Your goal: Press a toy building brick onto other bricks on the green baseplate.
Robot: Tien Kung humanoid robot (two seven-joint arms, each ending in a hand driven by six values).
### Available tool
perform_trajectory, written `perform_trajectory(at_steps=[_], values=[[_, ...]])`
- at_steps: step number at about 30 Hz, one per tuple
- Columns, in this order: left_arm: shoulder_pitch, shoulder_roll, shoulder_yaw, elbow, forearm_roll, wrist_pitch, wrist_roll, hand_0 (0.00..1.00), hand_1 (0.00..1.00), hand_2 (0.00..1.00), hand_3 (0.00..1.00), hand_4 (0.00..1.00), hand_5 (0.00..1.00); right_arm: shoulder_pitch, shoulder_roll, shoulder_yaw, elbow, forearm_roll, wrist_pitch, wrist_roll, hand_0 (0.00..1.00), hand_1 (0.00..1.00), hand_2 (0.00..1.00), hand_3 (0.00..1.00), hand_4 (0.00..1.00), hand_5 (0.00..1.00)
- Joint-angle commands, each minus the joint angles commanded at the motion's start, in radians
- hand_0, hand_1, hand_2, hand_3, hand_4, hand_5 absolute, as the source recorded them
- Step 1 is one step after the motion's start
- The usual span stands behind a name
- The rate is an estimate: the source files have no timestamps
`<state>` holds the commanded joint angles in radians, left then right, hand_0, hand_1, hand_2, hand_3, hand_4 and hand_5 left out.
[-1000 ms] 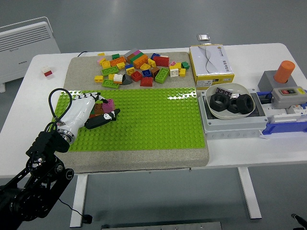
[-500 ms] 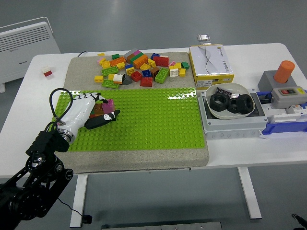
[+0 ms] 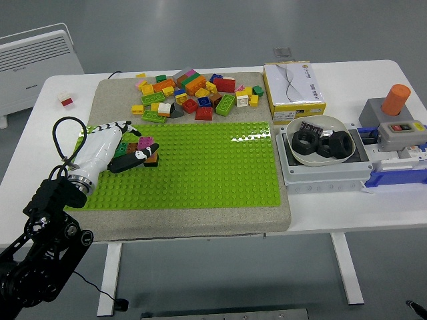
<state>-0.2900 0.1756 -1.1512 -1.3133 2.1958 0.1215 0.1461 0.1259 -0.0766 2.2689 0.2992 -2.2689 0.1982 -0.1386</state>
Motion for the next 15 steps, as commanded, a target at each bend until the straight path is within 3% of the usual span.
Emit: perform_trajectory(at_steps=[6, 9, 10, 15], values=[[0.022, 0.002, -0.036, -0.064, -0.013, -0.001, 0.003, 0.938, 0.942, 0.908, 0.662, 0.897, 0.870, -0.004, 0.006, 0.000, -0.001, 0.000, 0.000, 0.002, 0.679, 0.621, 0.663, 0.679, 0.714, 0.904], [0.033, 0.021, -0.066, -0.102, -0.013, -0.005, -0.011, 0.938, 0.942, 0.908, 0.662, 0.897, 0.870, -0.009, 0.012, 0.000, -0.002, 0.000, 0.001, 0.004, 0.679, 0.621, 0.663, 0.679, 0.714, 0.904], [0.036, 0.031, -0.076, -0.113, -0.017, -0.009, -0.018, 0.938, 0.941, 0.913, 0.694, 0.976, 0.534, -0.011, 0.015, 0.000, -0.003, 0.000, 0.001, 0.004, 0.679, 0.622, 0.663, 0.679, 0.714, 0.904], [0.046, 0.105, -0.119, -0.156, -0.059, -0.049, -0.065, 0.938, 0.941, 0.913, 0.694, 0.976, 0.534, -0.021, 0.028, 0.000, -0.012, 0.000, -0.004, 0.011, 0.679, 0.622, 0.663, 0.679, 0.714, 0.904]])
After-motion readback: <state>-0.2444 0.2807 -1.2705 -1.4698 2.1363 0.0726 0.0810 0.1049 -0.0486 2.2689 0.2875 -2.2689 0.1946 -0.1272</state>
